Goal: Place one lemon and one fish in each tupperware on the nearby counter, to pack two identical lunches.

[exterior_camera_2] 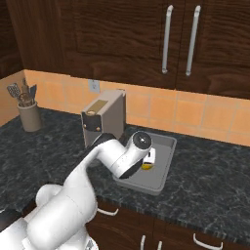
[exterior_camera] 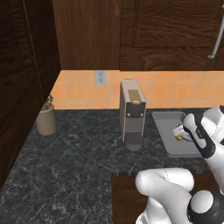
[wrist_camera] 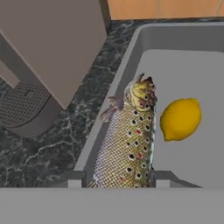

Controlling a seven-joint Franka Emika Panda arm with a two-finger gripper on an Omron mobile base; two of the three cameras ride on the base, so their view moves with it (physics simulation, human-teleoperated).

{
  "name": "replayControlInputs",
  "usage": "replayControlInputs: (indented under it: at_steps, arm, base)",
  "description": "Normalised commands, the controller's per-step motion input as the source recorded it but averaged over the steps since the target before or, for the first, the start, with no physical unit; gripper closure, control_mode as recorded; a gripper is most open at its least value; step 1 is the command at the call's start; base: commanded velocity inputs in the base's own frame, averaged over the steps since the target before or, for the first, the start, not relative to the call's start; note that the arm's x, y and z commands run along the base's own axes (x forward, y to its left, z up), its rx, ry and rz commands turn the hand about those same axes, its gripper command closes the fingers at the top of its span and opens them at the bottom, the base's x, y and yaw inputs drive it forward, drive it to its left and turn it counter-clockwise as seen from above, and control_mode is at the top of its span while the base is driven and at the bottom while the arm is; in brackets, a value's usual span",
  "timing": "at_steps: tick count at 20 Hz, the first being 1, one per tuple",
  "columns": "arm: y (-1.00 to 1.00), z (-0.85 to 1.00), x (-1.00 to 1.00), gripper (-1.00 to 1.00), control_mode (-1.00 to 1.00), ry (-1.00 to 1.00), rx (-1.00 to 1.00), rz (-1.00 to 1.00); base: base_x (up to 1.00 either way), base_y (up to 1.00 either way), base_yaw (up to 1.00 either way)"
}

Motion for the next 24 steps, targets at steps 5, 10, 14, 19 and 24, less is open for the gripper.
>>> replayControlInputs:
  at_steps: [5,10,14,19,24]
  arm:
    - [0.02,-0.39,0.44,1.0,-1.0,-0.03,0.0,0.04]
    - [0.0,-0.16,0.45,1.0,-1.0,0.0,0.0,0.02]
    - [-0.09,-0.31,0.43,1.0,-1.0,0.0,0.0,0.03]
    - [-0.26,-0.32,0.45,-1.0,-1.0,0.0,0.0,0.03]
    - [-0.12,-0.24,0.39,-1.0,-1.0,0.0,0.0,0.01]
  base:
    - [0.0,0.0,0.0]
    - [0.0,0.0,0.0]
    - [0.0,0.0,0.0]
    - [0.0,0.0,0.0]
    - [0.0,0.0,0.0]
